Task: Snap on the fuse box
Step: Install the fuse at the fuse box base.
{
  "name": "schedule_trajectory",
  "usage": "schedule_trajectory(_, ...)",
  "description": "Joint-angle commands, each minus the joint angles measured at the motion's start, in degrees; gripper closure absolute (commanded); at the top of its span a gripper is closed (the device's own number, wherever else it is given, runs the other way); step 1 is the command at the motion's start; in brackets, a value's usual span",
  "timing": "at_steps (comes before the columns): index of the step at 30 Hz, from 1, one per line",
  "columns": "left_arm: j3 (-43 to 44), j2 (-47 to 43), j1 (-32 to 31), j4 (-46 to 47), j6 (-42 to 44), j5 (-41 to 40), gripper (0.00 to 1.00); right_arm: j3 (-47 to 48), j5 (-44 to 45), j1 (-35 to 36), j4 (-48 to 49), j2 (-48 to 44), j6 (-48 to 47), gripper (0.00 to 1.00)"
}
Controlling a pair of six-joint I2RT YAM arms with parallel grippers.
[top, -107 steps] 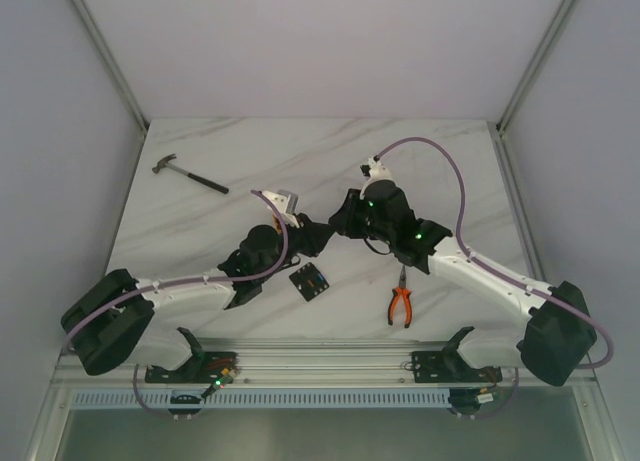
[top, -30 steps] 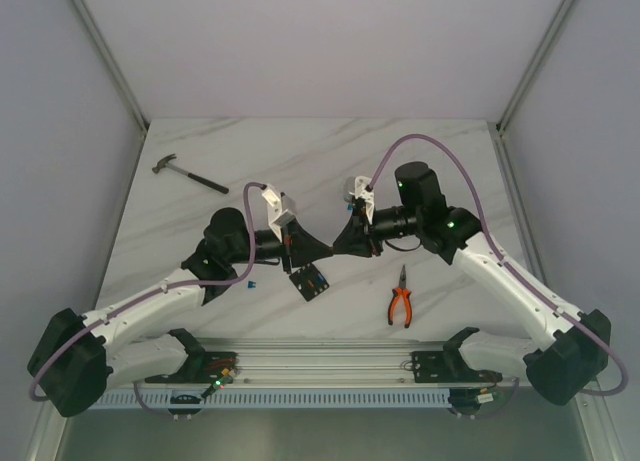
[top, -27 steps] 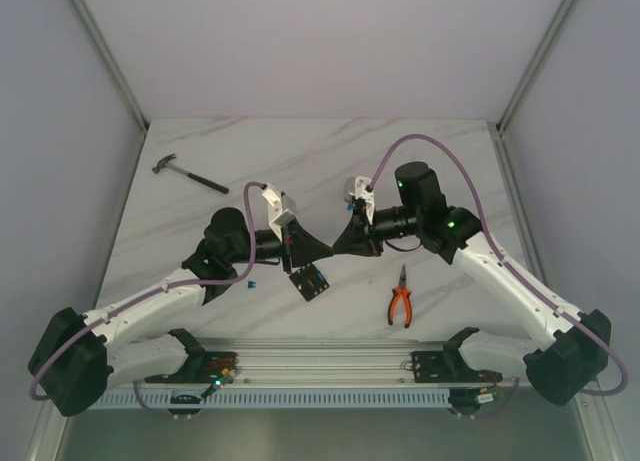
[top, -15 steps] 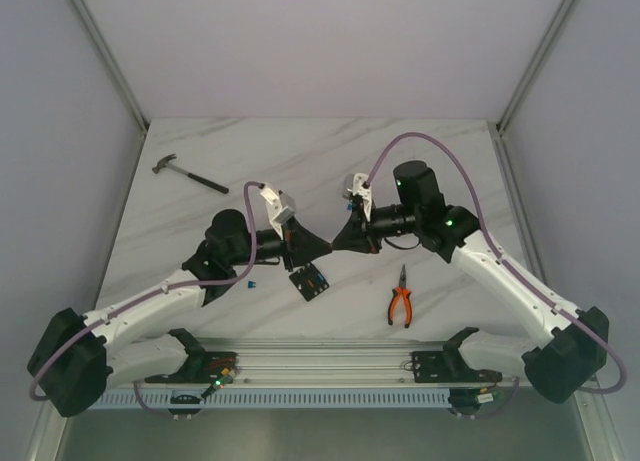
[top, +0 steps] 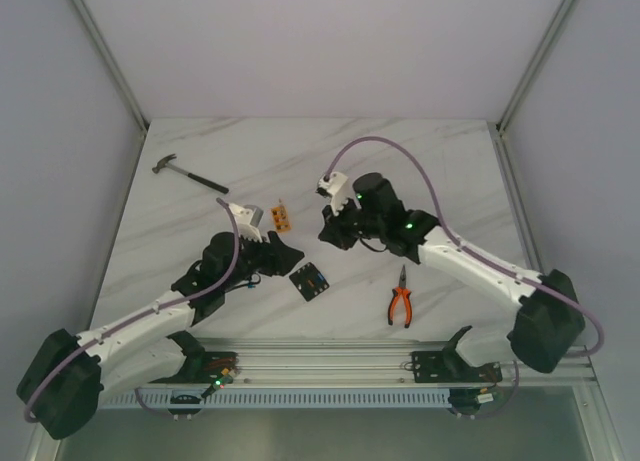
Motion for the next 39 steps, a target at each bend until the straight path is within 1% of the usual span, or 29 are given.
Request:
schedule_trajectory(1, -2.15, -0.30, 1.24, -1.59, -9.23, -4.37, 0.32, -0.01, 16.32, 4.48, 2.70, 5.51, 5.00, 1.00)
schedule_trajectory(6, -3.31, 3.25, 2.10, -1.76, -15.47, -3.40, 0.30, 1.92, 23.62, 8.73, 2.86, 11.57, 8.88, 1.00)
schedule_trajectory(8, -3.86, 5.08, 2.49, -1.69, -17.74, -2.77, 0.31, 2.37, 25.73, 10.27, 2.79, 14.33, 10.05, 1.00)
schedule_trajectory(16, -4.19, 11.95, 3.43, -0.93, -21.27, 0.68, 0.43, 2.51, 32.35, 14.28, 2.26, 18.04, 13.72, 1.00)
schedule_trajectory(21, -5.38, 15.60, 3.43, 3.51, -23.14, 2.59, 0.47, 2.76, 35.08, 16.22, 3.00, 20.02, 14.69, 1.00)
schedule_trajectory(26, -4.71, 18.37, 3.48, 4.49, -23.55, 3.81, 0.49, 2.19, 35.95, 16.57, 4.94, 21.17, 15.71, 1.00)
schedule_trajectory(31, -4.59, 19.29, 3.42, 3.93, -24.02, 3.58, 0.51, 0.52, 37.00, 16.75, 6.83, 21.37, 16.53, 1.00)
schedule_trajectory(39, -3.45, 21.73, 3.39, 3.15, -24.13, 3.74, 0.54, -0.07, 36.53, 16.74, 7.04, 22.39, 16.86, 1.00)
